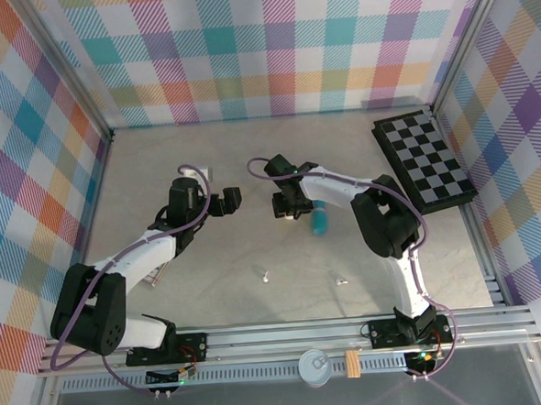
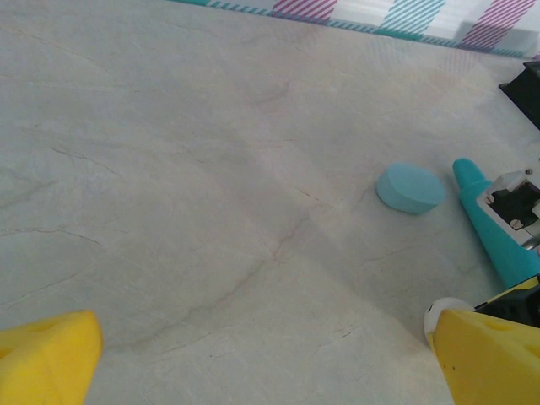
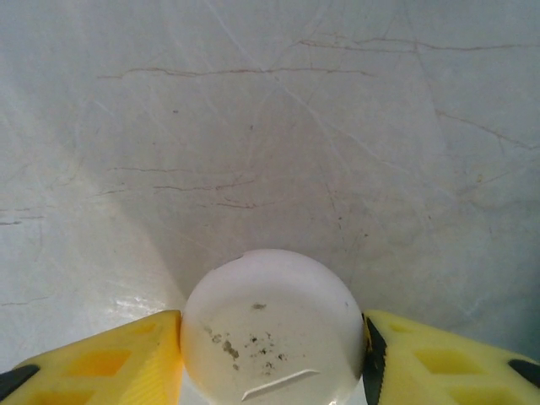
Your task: Insert the wireless bluetooth earbuds into the charging case
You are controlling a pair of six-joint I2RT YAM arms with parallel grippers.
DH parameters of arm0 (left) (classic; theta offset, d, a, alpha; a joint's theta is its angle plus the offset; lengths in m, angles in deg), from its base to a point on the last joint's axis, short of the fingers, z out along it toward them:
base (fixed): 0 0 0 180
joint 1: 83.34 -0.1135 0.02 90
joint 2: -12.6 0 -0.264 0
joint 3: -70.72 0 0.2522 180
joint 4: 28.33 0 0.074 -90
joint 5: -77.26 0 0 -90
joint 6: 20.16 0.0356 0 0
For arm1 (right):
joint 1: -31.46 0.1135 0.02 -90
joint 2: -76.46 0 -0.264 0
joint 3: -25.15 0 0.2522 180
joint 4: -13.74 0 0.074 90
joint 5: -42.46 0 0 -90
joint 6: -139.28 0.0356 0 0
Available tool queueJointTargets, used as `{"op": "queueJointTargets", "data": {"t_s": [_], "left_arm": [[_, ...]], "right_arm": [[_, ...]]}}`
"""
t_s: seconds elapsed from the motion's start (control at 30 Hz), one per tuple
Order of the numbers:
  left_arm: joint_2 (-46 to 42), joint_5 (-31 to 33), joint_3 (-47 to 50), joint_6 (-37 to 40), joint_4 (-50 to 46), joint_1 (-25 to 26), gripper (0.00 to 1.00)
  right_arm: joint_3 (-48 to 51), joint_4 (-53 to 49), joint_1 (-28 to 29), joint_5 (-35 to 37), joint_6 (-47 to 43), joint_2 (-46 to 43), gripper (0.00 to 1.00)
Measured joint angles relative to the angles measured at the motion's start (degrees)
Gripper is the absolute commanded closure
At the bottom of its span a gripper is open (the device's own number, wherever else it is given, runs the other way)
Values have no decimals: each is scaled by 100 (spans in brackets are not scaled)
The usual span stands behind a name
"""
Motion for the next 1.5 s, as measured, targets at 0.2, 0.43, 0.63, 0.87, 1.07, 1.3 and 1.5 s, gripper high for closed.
{"op": "queueJointTargets", "data": {"t_s": [0.2, 0.43, 0.63, 0.87, 1.07, 1.3, 1.5], "left_arm": [[-4, -17, 0, -63, -66, -7, 0], [-354, -284, -343, -319, -1169, -208, 1], [-627, -918, -1475, -584, -2826, -494, 8], [-369, -2179, -2332, -638, -4520, -514, 25], [-13, -3300, -2350, -828, -4988, -374, 29], [70, -4105, -2212, -1200, -4725, 140, 35], [328, -4291, -2162, -1285, -4542, 345, 45]], "right_arm": [[98, 177, 0, -94, -323, -55, 50], [1099, 846, 0, -516, -1853, -868, 51], [1847, 1434, 42, -1233, -3578, -2004, 51], [2070, 1729, 452, -1486, -5045, -2557, 51], [2146, 1784, 776, -1714, -5536, -2874, 53], [2166, 1834, 820, -2048, -5611, -3167, 53], [2286, 1985, 820, -2319, -5547, -3169, 53]]}}
